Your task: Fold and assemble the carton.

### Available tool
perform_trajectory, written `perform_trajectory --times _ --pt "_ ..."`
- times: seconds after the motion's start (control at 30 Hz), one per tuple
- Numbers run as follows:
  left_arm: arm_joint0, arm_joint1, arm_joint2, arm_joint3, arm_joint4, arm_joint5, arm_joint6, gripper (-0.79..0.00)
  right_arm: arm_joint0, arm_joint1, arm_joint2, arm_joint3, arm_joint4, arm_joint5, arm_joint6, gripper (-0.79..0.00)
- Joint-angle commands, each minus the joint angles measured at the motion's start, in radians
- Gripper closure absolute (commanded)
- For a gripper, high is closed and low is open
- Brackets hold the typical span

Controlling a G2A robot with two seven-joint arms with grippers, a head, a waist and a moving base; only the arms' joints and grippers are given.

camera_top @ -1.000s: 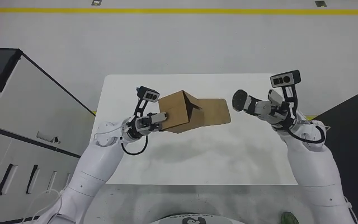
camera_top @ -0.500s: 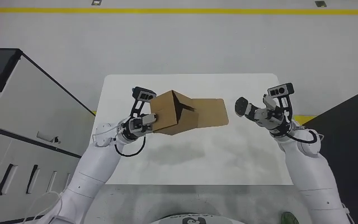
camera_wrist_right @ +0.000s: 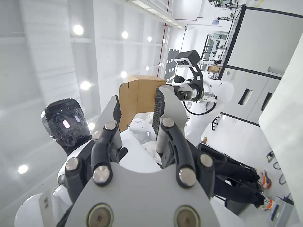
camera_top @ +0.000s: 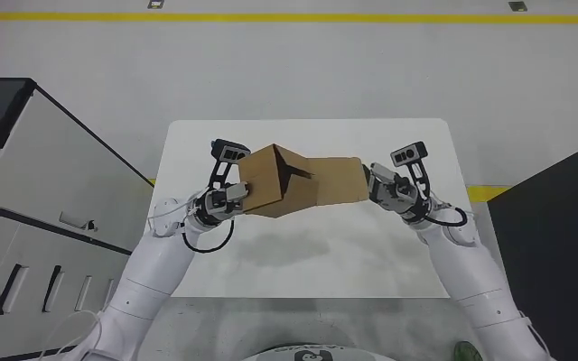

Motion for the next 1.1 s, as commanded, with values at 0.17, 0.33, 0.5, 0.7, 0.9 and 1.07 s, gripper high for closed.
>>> perform_trajectory --times 0.17,0.33,0.5,0.7,0.9,1.07 --pt "0.001 -0.006 -0.007 -0.001 0.003 0.007 -0.007 0.0 0.035 -0.011 -0.038 0.008 -0.007 0.004 0.008 -0.24" --pt "0.007 -0.01 -0.015 0.001 0.012 0.008 -0.008 0.0 0.052 -0.017 -0.053 0.006 -0.004 0.009 0.025 -0.222" --pt "0.012 -0.012 -0.022 0.0 0.018 0.011 -0.011 0.0 0.055 -0.02 -0.053 -0.007 0.002 0.009 0.043 -0.222" --pt "0.018 -0.016 -0.026 0.002 0.018 0.012 -0.012 0.0 0.049 -0.022 -0.045 -0.033 0.016 0.001 0.068 -0.249" --pt "0.023 -0.019 -0.03 0.007 0.018 0.014 -0.014 0.0 0.036 -0.023 -0.029 -0.062 0.03 -0.016 0.085 -0.271" --pt "0.027 -0.021 -0.036 0.006 0.02 0.016 -0.016 0.0 0.028 -0.024 -0.018 -0.078 0.039 -0.028 0.098 -0.286"
